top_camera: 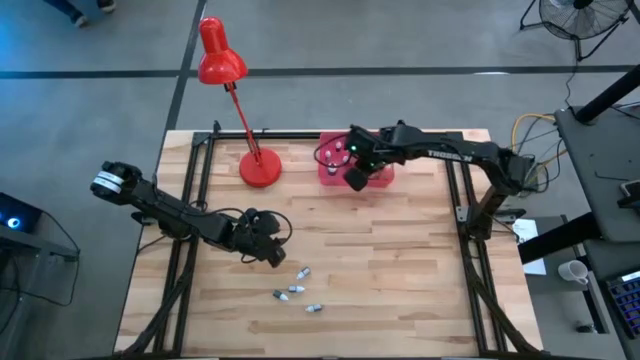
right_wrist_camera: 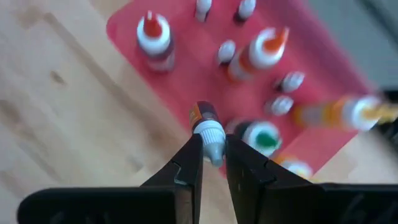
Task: Pick & Place food coloring
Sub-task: Put the small red food coloring bottle into the red bin
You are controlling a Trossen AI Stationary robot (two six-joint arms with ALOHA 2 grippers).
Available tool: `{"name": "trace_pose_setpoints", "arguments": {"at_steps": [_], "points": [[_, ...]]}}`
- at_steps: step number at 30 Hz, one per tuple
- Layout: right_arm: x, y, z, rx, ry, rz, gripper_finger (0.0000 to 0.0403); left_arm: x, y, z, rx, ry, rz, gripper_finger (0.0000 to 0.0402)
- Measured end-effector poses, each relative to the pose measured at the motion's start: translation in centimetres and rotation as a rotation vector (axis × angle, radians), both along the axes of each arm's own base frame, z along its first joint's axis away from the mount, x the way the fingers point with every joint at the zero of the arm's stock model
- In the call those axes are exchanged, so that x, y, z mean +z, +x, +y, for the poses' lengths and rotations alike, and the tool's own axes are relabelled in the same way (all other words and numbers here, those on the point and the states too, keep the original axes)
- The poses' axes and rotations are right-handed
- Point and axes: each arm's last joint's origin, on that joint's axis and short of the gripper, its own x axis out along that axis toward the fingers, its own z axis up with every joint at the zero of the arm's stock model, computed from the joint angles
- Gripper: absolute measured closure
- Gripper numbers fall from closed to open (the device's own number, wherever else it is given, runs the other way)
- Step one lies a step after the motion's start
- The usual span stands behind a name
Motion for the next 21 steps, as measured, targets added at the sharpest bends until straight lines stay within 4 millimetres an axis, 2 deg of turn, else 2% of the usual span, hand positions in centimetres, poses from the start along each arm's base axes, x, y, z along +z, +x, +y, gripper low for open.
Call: {"name": "trace_pose_setpoints", "arguments": {"at_steps": [3,10,17,21], "points": [[-0.2,1.0,-1.1,0.027,-0.024,0.057,0.0357,0.0,0.0,0.0,0.023,-0.020,-0.009,0.0257],[-2.2,1.9,-4.9,-0.012,0.112,0.239,0.0365,0.0,0.0,0.0,0.053,-0.059,-0.018,0.0257],[-4.0,4.6,-6.0,0.158,0.147,0.290,0.0365,0.0,0.0,0.0,0.053,-0.058,-0.018,0.0257],[-5.5,5.4,-6.3,0.225,0.176,0.371,0.0365,0.0,0.0,0.0,0.052,-0.059,-0.017,0.0257]]}}
